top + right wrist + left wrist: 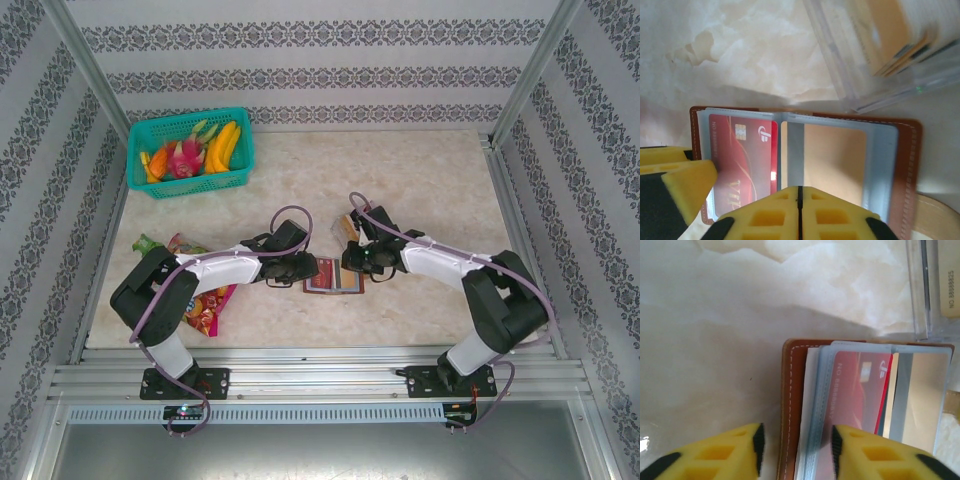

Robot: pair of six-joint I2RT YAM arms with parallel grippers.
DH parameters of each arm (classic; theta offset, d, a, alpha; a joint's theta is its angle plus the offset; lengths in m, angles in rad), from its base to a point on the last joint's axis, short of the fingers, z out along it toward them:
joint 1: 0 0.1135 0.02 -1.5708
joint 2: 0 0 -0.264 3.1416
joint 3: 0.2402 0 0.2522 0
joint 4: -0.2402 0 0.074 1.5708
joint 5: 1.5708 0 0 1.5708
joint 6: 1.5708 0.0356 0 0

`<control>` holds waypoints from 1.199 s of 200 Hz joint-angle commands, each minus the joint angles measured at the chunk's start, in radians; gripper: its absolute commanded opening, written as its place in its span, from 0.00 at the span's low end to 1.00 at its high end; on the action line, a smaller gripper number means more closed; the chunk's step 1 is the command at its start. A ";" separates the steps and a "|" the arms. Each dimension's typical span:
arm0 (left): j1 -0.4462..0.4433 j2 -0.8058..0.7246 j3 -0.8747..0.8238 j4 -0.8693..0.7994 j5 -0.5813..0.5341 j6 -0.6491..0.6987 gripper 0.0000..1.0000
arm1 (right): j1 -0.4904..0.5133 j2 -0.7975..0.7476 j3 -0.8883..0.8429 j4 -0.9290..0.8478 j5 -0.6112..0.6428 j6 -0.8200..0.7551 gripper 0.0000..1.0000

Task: Put the credit cards into the card holder

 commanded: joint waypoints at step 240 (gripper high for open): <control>0.011 -0.092 -0.019 -0.029 -0.081 0.001 0.38 | 0.049 0.003 0.245 -0.232 0.143 -0.163 0.18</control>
